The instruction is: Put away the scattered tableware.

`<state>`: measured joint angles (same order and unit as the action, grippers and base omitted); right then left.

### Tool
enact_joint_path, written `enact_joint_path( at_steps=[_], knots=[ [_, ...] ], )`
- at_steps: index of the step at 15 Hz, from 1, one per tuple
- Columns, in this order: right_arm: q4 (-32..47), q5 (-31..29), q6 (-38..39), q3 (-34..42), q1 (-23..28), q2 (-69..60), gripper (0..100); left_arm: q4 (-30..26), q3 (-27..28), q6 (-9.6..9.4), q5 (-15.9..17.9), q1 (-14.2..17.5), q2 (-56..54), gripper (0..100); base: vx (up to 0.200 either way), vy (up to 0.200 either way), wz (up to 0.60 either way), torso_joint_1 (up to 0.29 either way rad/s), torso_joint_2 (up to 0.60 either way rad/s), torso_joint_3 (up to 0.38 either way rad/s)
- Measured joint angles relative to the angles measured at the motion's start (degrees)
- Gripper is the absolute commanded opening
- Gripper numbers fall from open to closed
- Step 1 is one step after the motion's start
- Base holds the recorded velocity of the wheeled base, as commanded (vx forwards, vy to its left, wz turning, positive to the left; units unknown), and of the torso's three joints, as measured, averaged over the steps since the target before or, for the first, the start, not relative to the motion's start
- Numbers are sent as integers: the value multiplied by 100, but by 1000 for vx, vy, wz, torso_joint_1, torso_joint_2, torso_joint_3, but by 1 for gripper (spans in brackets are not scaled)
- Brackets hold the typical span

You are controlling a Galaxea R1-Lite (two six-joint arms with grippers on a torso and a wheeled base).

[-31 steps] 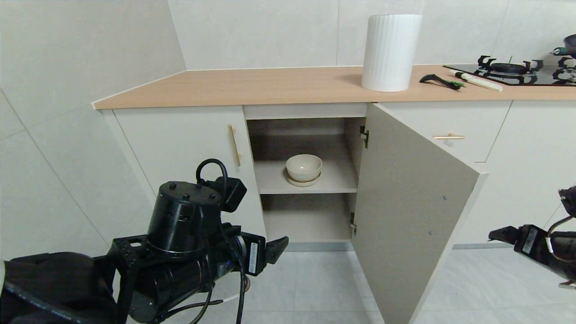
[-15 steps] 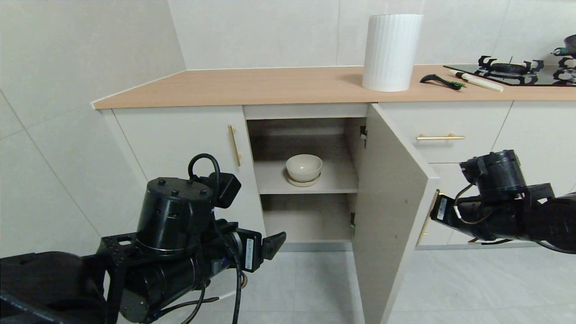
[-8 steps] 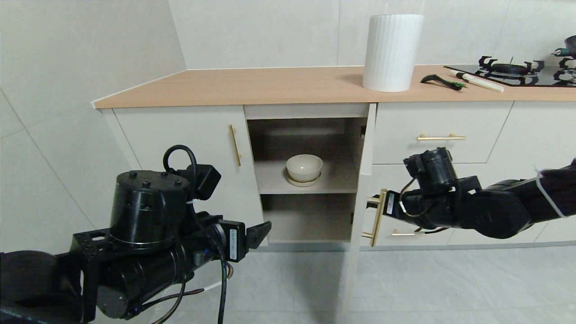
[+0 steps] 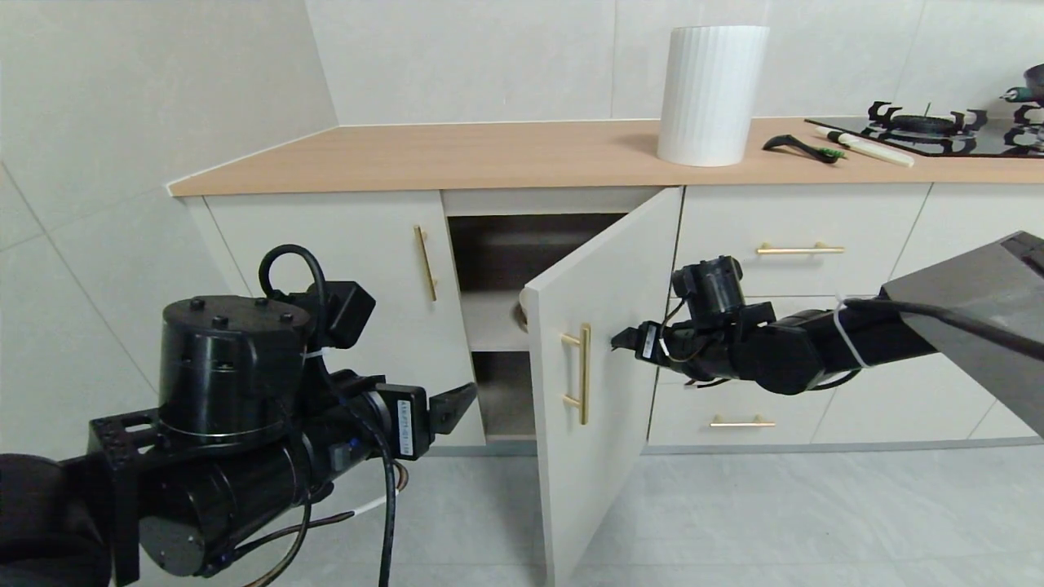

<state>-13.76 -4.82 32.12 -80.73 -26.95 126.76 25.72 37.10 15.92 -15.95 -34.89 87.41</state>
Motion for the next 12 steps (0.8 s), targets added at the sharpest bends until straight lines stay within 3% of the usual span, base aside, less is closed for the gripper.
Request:
enact_joint_path(
  at_steps=[3, 9, 12],
  knots=[
    [-2, -5, 20, -310, -6, 310, 100, 0, -11, -29, -11, 0, -20, 100, 0, 0, 0, 0, 0, 0],
    [-17, -40, 277, -649, -30, 642, 100, -5, 13, -176, -56, 39, -229, 100, 200, 0, 0, 0, 0, 2],
    [-13, -51, 507, -880, -52, 800, 100, -5, 6, -363, -217, 44, -425, 100, 0, 0, 0, 0, 0, 0]
  ],
)
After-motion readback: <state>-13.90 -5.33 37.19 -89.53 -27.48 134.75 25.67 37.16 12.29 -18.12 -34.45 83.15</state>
